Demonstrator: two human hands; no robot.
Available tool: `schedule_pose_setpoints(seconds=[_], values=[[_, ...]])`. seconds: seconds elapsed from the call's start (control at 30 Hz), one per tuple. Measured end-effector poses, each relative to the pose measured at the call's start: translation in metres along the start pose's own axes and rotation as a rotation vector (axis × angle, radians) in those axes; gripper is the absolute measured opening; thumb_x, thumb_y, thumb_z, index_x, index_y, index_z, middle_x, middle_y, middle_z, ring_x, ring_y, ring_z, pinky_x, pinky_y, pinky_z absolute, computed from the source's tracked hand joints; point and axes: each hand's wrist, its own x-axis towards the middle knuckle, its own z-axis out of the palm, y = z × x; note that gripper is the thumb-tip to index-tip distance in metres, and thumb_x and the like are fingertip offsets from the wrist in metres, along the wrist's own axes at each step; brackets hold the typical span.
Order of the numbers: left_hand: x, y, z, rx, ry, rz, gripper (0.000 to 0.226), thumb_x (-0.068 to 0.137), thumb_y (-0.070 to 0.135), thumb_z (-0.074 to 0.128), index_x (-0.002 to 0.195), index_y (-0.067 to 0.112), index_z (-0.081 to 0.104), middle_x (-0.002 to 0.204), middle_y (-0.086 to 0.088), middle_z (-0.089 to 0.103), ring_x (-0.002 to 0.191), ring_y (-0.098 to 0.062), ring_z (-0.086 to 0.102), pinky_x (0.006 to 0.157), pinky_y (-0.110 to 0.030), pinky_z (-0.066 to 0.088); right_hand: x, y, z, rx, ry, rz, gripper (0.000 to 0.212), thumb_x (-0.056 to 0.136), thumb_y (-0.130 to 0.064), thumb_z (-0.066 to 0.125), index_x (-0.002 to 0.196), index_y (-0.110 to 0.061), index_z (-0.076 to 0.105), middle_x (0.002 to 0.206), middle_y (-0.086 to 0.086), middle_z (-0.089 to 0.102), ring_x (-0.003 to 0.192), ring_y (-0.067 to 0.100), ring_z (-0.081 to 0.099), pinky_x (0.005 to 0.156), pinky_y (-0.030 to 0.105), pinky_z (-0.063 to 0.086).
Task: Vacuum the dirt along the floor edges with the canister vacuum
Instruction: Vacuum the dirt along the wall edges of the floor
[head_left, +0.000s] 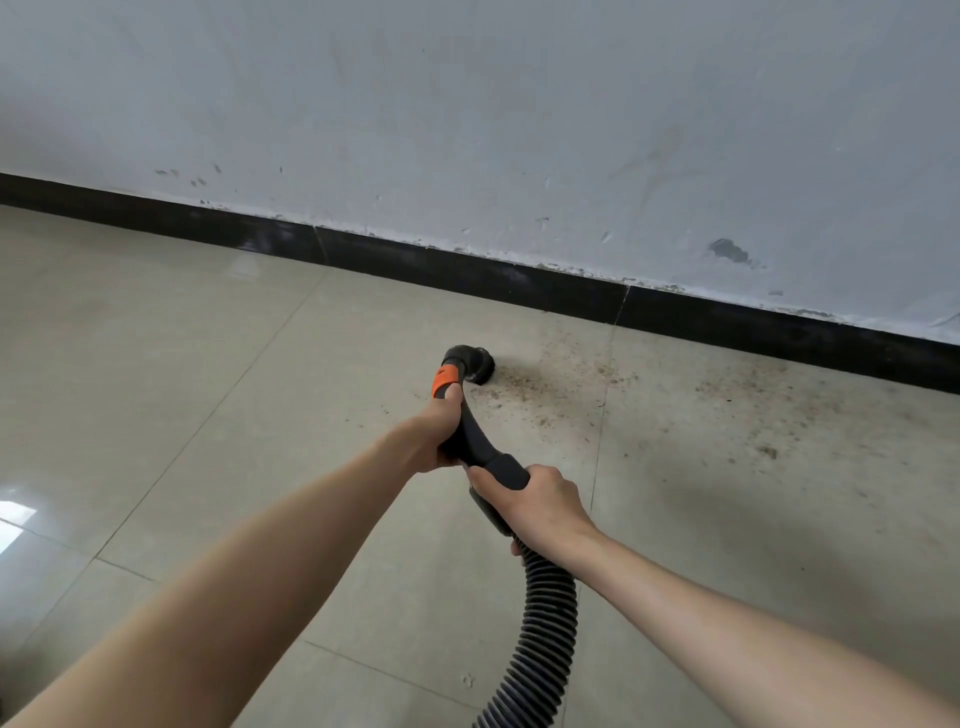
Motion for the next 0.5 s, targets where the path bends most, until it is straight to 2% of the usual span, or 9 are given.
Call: schedule_pose_setpoints(seconds=[0.1,0.2,0.33,0.4,0.5], values=[[0.003,-0.001,0.021,0.003,-0.012,0.001,0.041,0.102,0.041,0.028,0.117,0.004,0.037,0.085,-0.009,0.051,0.079,-0.023,0.053,0.081,-0.035,0.045,0.0,0.009,-0.01,-0.017,0.051,0.021,0.047,0.08,-0.06,0.061,0.079,-0.013,0.055,0.061,0.0,0.061,0.041,0.013,0.057,0.051,0.022,0.049],[0.007,-0.001,0.037,0.016,-0.032,-0.006,0.042,0.102,0.044,0.027,0.114,0.005,0.038,0.086,-0.009,0.051,0.089,-0.026,0.053,0.081,-0.036,0.046,0.0,0.016,-0.019,0.011,0.079,0.031,0.046,0.08,-0.057,0.061,0.077,-0.012,0.055,0.06,0.0,0.06,0.041,0.013,0.057,0.053,0.024,0.05],[0.013,0.003,0.05,0.062,-0.038,0.031,0.053,0.1,0.046,0.028,0.127,0.002,0.04,0.094,-0.011,0.054,0.091,-0.027,0.056,0.078,-0.037,0.05,0.0,0.02,-0.027,0.063,0.102,0.052,0.045,0.081,-0.055,0.062,0.075,-0.011,0.054,0.061,0.001,0.059,0.043,0.017,0.057,0.053,0.027,0.051],[0.017,0.004,0.053,0.078,-0.045,0.037,0.055,0.1,0.047,0.028,0.129,0.002,0.04,0.103,-0.013,0.055,0.097,-0.029,0.056,0.08,-0.039,0.051,0.001,0.021,-0.029,0.076,0.101,0.06,0.045,0.082,-0.054,0.062,0.075,-0.01,0.055,0.061,0.002,0.059,0.044,0.018,0.058,0.049,0.024,0.049],[0.02,0.006,0.051,0.121,-0.027,0.046,0.057,0.1,0.048,0.027,0.128,0.001,0.041,0.103,-0.013,0.053,0.094,-0.028,0.055,0.078,-0.038,0.051,0.004,0.019,-0.027,0.097,0.085,0.045,0.044,0.084,-0.052,0.061,0.074,-0.01,0.054,0.06,0.002,0.058,0.044,0.019,0.057,0.046,0.021,0.045]])
